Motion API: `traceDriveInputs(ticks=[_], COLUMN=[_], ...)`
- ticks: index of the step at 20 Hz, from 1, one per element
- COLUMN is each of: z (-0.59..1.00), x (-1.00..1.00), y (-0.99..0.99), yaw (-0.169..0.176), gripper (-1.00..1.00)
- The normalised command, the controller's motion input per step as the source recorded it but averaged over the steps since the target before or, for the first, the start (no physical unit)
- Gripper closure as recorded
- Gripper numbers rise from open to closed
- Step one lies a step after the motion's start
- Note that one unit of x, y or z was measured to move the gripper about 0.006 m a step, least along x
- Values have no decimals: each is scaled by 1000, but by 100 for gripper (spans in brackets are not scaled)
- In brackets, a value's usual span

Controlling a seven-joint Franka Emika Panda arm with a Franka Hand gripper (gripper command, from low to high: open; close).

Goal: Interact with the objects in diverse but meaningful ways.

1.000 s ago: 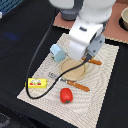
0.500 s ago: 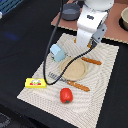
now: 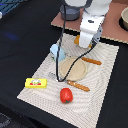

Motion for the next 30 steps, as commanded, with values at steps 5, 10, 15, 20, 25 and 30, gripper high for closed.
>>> traceDriveInputs(ticks=[5, 10, 15, 20, 25, 30], z=[561, 607, 266, -6, -51, 0], x=[-349, -743, -834, -722, -642, -637], y=[77, -61, -225, -312, -297, -337], yaw=[43, 52, 22, 77, 124, 115], gripper=[-100, -100, -100, -100, -100, -100])
